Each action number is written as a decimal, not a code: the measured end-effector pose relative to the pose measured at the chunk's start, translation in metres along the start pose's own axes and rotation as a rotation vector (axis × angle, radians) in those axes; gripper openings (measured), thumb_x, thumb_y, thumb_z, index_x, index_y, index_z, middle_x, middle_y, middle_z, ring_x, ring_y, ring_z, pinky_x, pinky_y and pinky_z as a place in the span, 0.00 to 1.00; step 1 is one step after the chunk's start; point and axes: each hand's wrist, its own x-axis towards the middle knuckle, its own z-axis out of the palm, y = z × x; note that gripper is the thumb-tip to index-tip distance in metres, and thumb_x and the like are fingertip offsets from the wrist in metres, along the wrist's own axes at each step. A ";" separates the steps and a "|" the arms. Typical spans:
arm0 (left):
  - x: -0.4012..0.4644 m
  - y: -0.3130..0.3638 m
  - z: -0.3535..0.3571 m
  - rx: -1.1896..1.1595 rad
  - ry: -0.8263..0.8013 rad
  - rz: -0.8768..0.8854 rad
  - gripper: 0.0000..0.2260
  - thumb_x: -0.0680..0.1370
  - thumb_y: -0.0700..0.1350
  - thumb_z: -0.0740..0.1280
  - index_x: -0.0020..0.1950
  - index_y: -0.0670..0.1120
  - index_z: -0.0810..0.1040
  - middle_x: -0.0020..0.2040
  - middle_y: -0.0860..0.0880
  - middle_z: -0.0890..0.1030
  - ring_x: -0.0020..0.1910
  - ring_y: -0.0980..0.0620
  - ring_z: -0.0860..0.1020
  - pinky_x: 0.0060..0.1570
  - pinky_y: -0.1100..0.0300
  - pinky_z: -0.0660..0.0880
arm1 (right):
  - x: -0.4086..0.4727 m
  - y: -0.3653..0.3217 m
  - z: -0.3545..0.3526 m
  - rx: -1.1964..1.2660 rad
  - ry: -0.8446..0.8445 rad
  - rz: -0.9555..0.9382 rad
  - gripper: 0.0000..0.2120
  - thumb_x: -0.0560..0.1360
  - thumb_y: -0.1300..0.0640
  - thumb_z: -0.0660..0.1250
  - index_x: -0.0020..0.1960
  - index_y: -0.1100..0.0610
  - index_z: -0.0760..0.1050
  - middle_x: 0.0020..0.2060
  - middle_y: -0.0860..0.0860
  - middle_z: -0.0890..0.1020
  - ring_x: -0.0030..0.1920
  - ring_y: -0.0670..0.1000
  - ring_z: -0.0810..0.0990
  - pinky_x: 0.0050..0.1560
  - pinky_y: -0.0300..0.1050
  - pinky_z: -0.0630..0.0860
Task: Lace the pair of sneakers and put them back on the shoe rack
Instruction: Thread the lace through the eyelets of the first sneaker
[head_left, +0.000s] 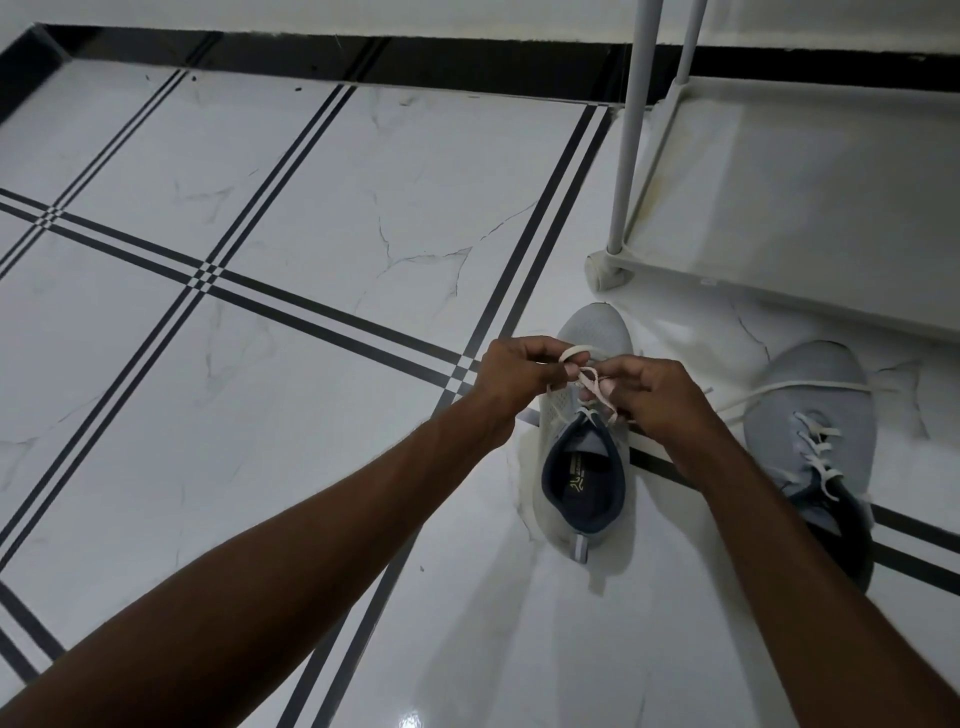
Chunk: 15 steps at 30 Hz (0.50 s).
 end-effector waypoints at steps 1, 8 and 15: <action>0.000 0.001 0.001 -0.006 -0.005 0.001 0.09 0.73 0.32 0.73 0.51 0.38 0.85 0.43 0.46 0.86 0.41 0.55 0.82 0.50 0.59 0.80 | 0.001 -0.001 0.000 0.000 0.012 0.010 0.11 0.77 0.68 0.65 0.51 0.57 0.83 0.41 0.55 0.88 0.46 0.55 0.87 0.43 0.44 0.81; -0.006 -0.009 -0.017 -0.053 0.060 -0.113 0.09 0.80 0.43 0.68 0.49 0.38 0.84 0.44 0.46 0.85 0.44 0.51 0.83 0.50 0.56 0.80 | 0.001 0.007 -0.019 -0.424 0.381 -0.155 0.04 0.68 0.63 0.75 0.38 0.56 0.84 0.32 0.48 0.82 0.33 0.48 0.79 0.38 0.38 0.72; -0.031 -0.054 -0.025 0.037 0.206 -0.414 0.06 0.77 0.40 0.69 0.49 0.39 0.83 0.45 0.42 0.84 0.41 0.50 0.81 0.39 0.59 0.79 | -0.015 0.036 -0.022 -0.784 0.502 0.188 0.06 0.70 0.61 0.71 0.39 0.51 0.84 0.43 0.56 0.86 0.45 0.61 0.83 0.43 0.45 0.75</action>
